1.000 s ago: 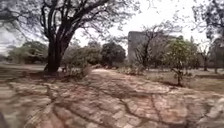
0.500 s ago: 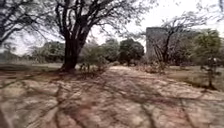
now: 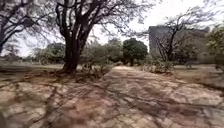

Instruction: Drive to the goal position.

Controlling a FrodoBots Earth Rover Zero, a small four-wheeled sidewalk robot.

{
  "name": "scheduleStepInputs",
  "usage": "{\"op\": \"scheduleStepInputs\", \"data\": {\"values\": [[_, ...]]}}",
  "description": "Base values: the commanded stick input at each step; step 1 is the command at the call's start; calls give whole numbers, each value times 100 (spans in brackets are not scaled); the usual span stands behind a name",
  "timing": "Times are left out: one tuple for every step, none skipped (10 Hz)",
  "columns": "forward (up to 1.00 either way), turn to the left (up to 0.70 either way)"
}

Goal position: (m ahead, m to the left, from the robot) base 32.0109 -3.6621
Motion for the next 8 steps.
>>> {"op": "scheduleStepInputs", "data": {"values": [[70, -10], [70, -3], [70, -1], [70, 0], [70, 0], [70, 0], [70, 0], [70, 0]]}}
